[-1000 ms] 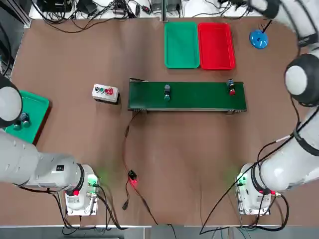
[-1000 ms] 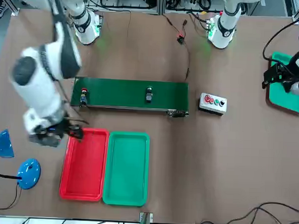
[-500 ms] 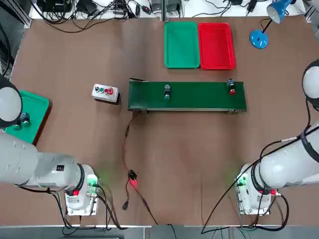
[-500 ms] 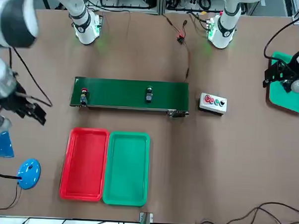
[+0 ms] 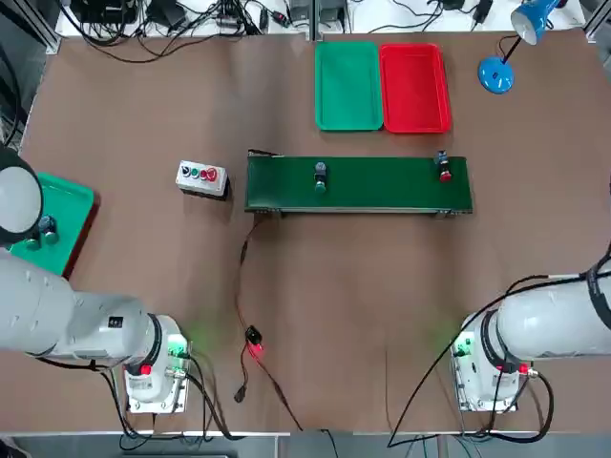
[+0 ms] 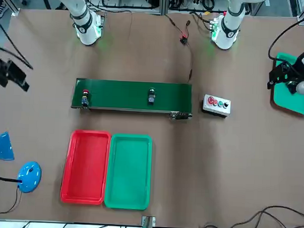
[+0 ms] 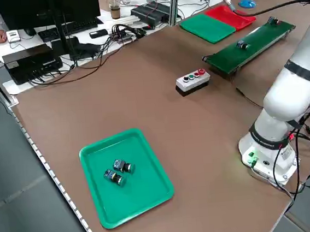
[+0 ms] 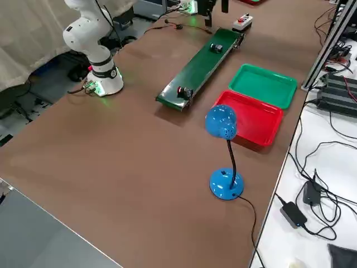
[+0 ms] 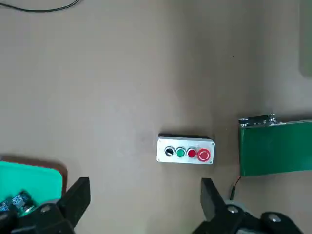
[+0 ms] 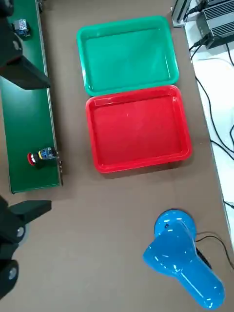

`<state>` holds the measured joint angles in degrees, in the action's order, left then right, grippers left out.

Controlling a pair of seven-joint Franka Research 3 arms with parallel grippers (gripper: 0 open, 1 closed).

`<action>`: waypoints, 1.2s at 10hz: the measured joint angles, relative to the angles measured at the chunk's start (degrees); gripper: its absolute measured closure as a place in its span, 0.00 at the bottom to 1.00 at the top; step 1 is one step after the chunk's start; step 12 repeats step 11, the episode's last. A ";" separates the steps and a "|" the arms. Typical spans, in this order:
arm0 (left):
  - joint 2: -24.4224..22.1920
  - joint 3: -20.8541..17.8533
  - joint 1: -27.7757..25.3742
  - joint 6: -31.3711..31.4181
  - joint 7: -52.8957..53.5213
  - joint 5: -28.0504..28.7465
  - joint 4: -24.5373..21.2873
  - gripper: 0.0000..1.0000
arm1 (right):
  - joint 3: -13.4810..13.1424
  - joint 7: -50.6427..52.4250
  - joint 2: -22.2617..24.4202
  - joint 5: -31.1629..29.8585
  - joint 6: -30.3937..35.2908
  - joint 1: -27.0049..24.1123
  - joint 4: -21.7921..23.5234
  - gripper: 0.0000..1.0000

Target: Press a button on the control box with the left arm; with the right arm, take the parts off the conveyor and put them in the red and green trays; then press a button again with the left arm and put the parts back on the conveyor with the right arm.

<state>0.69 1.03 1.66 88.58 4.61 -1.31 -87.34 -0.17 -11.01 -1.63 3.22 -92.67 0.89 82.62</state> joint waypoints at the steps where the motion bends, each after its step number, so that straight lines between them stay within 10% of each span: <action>1: 0.01 0.11 0.13 0.00 -0.03 0.00 0.00 0.00 | -0.34 0.00 0.10 0.00 -0.08 0.00 0.42 0.00; 6: -0.09 0.10 0.04 -0.08 -0.65 -0.06 0.11 0.07 | -0.91 0.42 0.07 -1.44 -0.36 0.00 0.99 0.00; 8: -0.94 0.04 -0.07 -0.32 -0.68 -0.10 -0.49 0.30 | -0.92 3.01 0.07 -2.32 -0.02 0.00 1.03 0.00; 12: -0.96 -1.16 -0.82 -0.17 -2.16 1.44 -0.83 0.00 | -0.93 5.18 0.07 -2.40 1.51 0.01 1.05 0.00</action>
